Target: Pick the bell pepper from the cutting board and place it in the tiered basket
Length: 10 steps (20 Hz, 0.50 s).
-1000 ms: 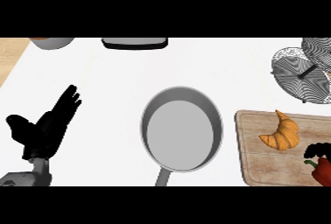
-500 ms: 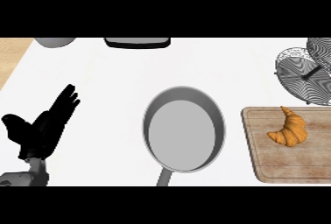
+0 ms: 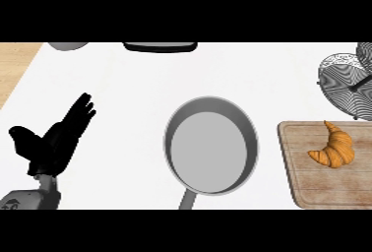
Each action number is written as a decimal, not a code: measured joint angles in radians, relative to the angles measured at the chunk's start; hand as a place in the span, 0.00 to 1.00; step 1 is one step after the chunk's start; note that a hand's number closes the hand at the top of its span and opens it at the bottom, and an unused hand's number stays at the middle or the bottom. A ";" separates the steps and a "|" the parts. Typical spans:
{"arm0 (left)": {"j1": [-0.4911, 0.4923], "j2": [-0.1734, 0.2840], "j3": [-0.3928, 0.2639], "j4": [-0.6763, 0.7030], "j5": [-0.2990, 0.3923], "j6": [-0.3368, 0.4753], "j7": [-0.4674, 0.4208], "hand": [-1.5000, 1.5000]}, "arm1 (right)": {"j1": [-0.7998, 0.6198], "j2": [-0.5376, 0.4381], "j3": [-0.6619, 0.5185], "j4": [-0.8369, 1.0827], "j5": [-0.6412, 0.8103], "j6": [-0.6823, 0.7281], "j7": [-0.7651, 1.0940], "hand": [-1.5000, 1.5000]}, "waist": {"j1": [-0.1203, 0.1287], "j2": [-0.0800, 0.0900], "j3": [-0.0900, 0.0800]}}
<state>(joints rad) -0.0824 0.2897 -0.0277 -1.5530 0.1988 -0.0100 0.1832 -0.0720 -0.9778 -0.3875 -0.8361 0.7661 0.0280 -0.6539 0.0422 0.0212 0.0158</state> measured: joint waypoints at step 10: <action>-0.002 -0.006 0.000 0.005 -0.005 0.005 0.002 0.50 | -0.198 -0.090 -0.238 0.237 -0.293 0.164 -0.270 1.00 | -0.002 -0.009 -0.002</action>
<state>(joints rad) -0.0839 0.2839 -0.0280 -1.5475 0.1938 -0.0050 0.1850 -0.2704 -1.0673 -0.6254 -0.5994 0.4726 0.1921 -0.9236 0.0398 0.0123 0.0135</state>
